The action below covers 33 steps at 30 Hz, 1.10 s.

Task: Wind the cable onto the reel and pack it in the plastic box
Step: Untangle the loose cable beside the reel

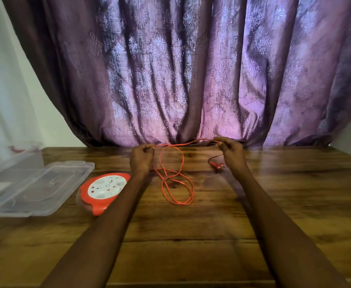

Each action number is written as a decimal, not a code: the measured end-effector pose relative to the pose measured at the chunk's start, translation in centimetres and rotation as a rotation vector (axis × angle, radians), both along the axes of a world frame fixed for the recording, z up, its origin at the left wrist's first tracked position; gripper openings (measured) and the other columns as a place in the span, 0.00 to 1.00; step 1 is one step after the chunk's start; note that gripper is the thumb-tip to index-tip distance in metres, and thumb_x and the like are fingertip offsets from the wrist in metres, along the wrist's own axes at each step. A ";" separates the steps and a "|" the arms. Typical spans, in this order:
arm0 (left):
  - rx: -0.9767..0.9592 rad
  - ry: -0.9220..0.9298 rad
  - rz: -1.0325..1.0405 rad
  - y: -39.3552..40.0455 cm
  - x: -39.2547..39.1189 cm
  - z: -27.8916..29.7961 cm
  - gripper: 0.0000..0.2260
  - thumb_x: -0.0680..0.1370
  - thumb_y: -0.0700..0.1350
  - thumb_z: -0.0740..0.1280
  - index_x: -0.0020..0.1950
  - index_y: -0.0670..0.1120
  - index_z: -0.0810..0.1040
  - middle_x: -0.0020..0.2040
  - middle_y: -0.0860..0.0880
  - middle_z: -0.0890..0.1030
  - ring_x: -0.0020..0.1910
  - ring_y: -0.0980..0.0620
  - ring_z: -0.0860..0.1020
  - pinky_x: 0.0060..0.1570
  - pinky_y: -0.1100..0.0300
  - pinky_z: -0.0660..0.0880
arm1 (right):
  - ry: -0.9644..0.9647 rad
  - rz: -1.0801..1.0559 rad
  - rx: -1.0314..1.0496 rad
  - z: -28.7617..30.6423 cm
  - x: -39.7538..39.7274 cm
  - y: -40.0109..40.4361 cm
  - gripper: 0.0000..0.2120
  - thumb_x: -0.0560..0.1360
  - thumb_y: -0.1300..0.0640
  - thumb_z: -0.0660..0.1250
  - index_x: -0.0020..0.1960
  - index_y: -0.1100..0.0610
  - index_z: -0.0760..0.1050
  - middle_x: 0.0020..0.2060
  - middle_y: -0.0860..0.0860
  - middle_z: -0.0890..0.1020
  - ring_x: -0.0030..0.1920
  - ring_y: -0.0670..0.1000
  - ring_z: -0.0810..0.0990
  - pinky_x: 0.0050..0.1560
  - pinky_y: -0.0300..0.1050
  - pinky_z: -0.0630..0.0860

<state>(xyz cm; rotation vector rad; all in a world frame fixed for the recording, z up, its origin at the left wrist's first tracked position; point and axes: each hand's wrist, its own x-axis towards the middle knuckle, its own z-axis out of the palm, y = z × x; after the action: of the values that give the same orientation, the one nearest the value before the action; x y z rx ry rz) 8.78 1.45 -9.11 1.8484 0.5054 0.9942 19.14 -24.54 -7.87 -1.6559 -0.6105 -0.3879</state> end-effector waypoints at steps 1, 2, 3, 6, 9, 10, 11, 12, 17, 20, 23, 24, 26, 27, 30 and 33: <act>-0.015 -0.003 -0.009 0.2 0.1 -0.1 0.09 0.77 0.38 0.67 0.54 0.42 0.85 0.50 0.41 0.86 0.51 0.43 0.83 0.52 0.54 0.77 | 0.027 -0.012 0.055 0.2 0.0 -0.2 0.12 0.79 0.71 0.61 0.58 0.69 0.79 0.47 0.57 0.82 0.42 0.39 0.79 0.49 0.30 0.73; -0.021 -0.005 -0.013 0.4 0.1 -0.2 0.09 0.77 0.38 0.66 0.54 0.41 0.84 0.50 0.41 0.86 0.51 0.42 0.83 0.52 0.53 0.77 | 0.046 -0.031 0.104 0.3 0.1 -0.4 0.13 0.79 0.72 0.61 0.59 0.69 0.79 0.46 0.57 0.82 0.43 0.41 0.79 0.50 0.31 0.74; -0.026 -0.007 -0.011 0.4 0.2 -0.3 0.10 0.77 0.37 0.66 0.54 0.41 0.84 0.50 0.40 0.86 0.50 0.42 0.83 0.52 0.52 0.77 | 0.060 -0.056 0.146 0.3 0.2 -0.7 0.13 0.79 0.71 0.60 0.60 0.68 0.79 0.46 0.56 0.82 0.42 0.40 0.79 0.50 0.32 0.74; -0.054 -0.023 -0.002 0.4 0.5 -0.4 0.10 0.77 0.38 0.66 0.55 0.42 0.85 0.49 0.41 0.86 0.47 0.44 0.83 0.51 0.52 0.79 | 0.092 -0.200 0.205 0.1 0.4 -1.4 0.13 0.80 0.68 0.60 0.60 0.63 0.80 0.47 0.56 0.83 0.43 0.44 0.80 0.50 0.39 0.75; -0.126 -0.024 0.017 0.4 0.6 -0.5 0.09 0.77 0.40 0.66 0.52 0.44 0.84 0.43 0.40 0.85 0.38 0.44 0.83 0.44 0.49 0.82 | 0.150 -0.465 0.086 -0.5 0.6 -1.7 0.14 0.79 0.61 0.60 0.57 0.52 0.82 0.52 0.57 0.85 0.51 0.60 0.81 0.54 0.51 0.77; -0.160 -0.020 0.019 0.4 0.6 -0.5 0.08 0.78 0.40 0.65 0.50 0.45 0.84 0.40 0.39 0.84 0.35 0.42 0.83 0.41 0.46 0.83 | 0.170 -0.552 0.003 -0.5 0.4 -1.9 0.14 0.78 0.59 0.60 0.57 0.50 0.82 0.52 0.57 0.84 0.53 0.61 0.81 0.53 0.51 0.76; -0.187 -0.016 0.023 0.4 0.7 -0.6 0.07 0.78 0.41 0.64 0.49 0.46 0.83 0.37 0.39 0.83 0.32 0.41 0.82 0.38 0.44 0.83 | 0.180 -0.618 -0.085 -0.5 0.2 -2.0 0.15 0.76 0.59 0.60 0.57 0.48 0.81 0.53 0.57 0.84 0.54 0.62 0.80 0.52 0.50 0.75; -0.204 -0.013 0.029 0.4 0.7 -0.7 0.07 0.78 0.41 0.64 0.48 0.46 0.82 0.34 0.39 0.82 0.29 0.41 0.81 0.35 0.45 0.82 | 0.177 -0.651 -0.177 -0.6 0.0 -2.1 0.17 0.75 0.59 0.61 0.57 0.47 0.81 0.54 0.57 0.83 0.55 0.62 0.80 0.52 0.50 0.75; -0.300 -0.057 -0.021 0.6 1.0 -1.0 0.08 0.79 0.38 0.59 0.50 0.45 0.77 0.34 0.44 0.81 0.22 0.47 0.78 0.32 0.48 0.81 | -0.010 -0.519 -0.654 -1.1 -0.3 -1.0 0.17 0.74 0.60 0.65 0.61 0.49 0.80 0.64 0.55 0.77 0.63 0.61 0.75 0.64 0.54 0.72; -0.343 -0.090 -0.076 0.4 0.9 -1.0 0.08 0.80 0.38 0.57 0.48 0.48 0.73 0.40 0.44 0.81 0.22 0.46 0.78 0.30 0.54 0.78 | -0.059 -0.174 -0.688 -1.5 -0.9 1.2 0.19 0.75 0.58 0.66 0.65 0.52 0.78 0.64 0.56 0.79 0.62 0.59 0.79 0.63 0.52 0.74; -0.367 -0.100 -0.108 0.0 0.7 -0.8 0.07 0.81 0.37 0.56 0.50 0.46 0.72 0.40 0.45 0.81 0.22 0.48 0.78 0.22 0.58 0.75 | -0.164 -0.054 -0.871 -2.4 -1.2 3.4 0.27 0.76 0.55 0.64 0.75 0.48 0.67 0.71 0.55 0.73 0.66 0.59 0.75 0.64 0.55 0.73; -0.376 -0.106 -0.124 -0.1 0.6 -0.7 0.07 0.81 0.37 0.56 0.51 0.46 0.72 0.40 0.46 0.81 0.21 0.49 0.78 0.20 0.59 0.75 | -0.188 -0.055 -0.896 -2.7 -1.1 4.1 0.29 0.76 0.55 0.63 0.77 0.48 0.63 0.73 0.54 0.70 0.69 0.59 0.73 0.66 0.55 0.72; -0.387 -0.122 -0.153 -0.3 0.5 -0.6 0.06 0.82 0.37 0.56 0.52 0.45 0.71 0.40 0.47 0.80 0.21 0.50 0.78 0.18 0.60 0.74 | -0.218 -0.076 -0.907 -3.2 -0.8 5.1 0.31 0.78 0.54 0.61 0.79 0.49 0.58 0.76 0.52 0.67 0.73 0.56 0.68 0.71 0.54 0.67; -0.392 -0.129 -0.165 -0.3 0.4 -0.6 0.06 0.82 0.37 0.56 0.53 0.45 0.71 0.40 0.47 0.80 0.20 0.51 0.78 0.18 0.60 0.74 | -0.228 -0.094 -0.926 -3.4 -0.6 5.5 0.30 0.78 0.53 0.61 0.79 0.48 0.58 0.75 0.52 0.67 0.74 0.55 0.66 0.71 0.54 0.65; -0.408 -0.142 -0.171 -0.4 0.3 -0.5 0.07 0.82 0.37 0.56 0.54 0.44 0.72 0.42 0.46 0.80 0.20 0.51 0.77 0.18 0.60 0.74 | -0.316 -0.198 -0.990 -3.7 -0.5 5.7 0.20 0.80 0.47 0.60 0.71 0.47 0.69 0.68 0.53 0.73 0.68 0.58 0.71 0.66 0.54 0.67; -0.421 -0.151 -0.135 -0.3 0.6 -0.7 0.07 0.81 0.37 0.56 0.53 0.45 0.72 0.41 0.46 0.81 0.22 0.48 0.76 0.22 0.58 0.76 | -0.412 -0.147 -0.758 -3.0 -0.5 4.8 0.12 0.79 0.48 0.60 0.55 0.51 0.79 0.52 0.55 0.80 0.55 0.61 0.78 0.53 0.55 0.74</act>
<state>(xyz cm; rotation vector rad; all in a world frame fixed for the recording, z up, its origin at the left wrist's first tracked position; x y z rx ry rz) 9.33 1.12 -9.81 1.4022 0.4515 0.8531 18.66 -19.71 -10.84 -2.3768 -1.0294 -0.6673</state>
